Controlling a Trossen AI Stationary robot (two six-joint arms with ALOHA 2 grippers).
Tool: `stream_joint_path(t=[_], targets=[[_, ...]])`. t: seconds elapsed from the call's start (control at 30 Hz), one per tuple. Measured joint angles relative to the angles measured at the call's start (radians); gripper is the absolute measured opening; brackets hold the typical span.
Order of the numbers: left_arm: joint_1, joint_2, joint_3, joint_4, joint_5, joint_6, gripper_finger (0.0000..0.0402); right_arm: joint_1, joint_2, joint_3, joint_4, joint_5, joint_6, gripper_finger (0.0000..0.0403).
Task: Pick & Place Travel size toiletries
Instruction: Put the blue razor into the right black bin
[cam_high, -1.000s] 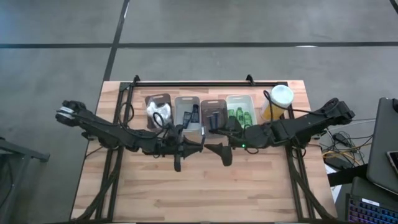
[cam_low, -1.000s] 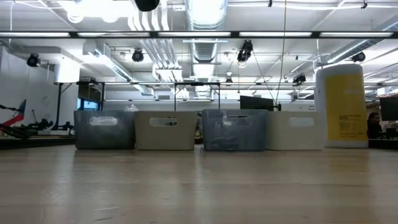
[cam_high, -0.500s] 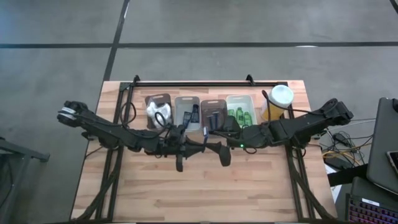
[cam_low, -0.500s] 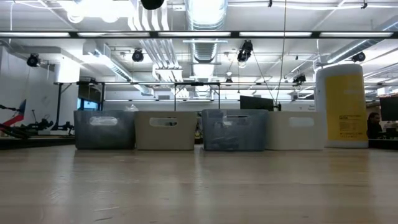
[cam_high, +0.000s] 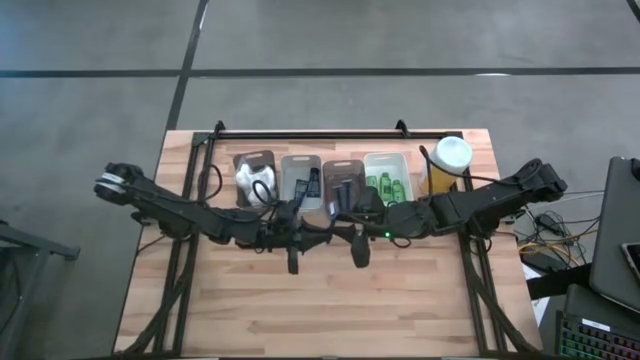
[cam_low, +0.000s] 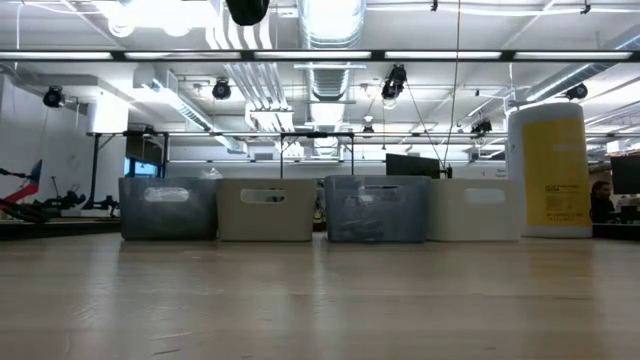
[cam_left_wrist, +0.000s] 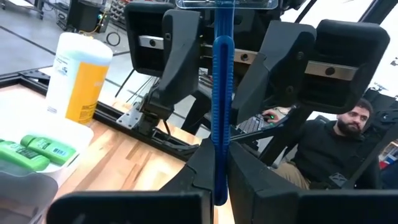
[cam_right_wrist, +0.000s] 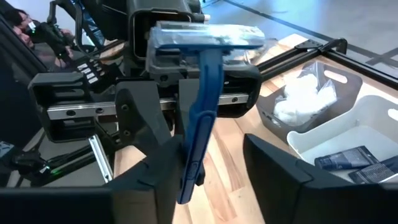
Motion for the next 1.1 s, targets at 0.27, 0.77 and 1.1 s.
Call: stream_joint_path(t=[0.27, 0.77, 1.1], targets=[[0.002, 0.007, 0.0, -0.029, -0.072, -0.029, 0.0078, -0.007, 0.004, -0.003, -0.013, 0.018, -0.005, 0.0075], [0.009, -0.035, 0.001, -0.248, -0.122, -0.079, 0.0254, -0.085, 0.004, -0.004, -0.249, 0.061, 0.162, 0.0025], [0.021, -0.092, 0.001, -0.643, -0.12, -0.439, 0.0255, -0.435, 0.015, -0.104, -0.384, -0.222, 0.291, 0.0029]])
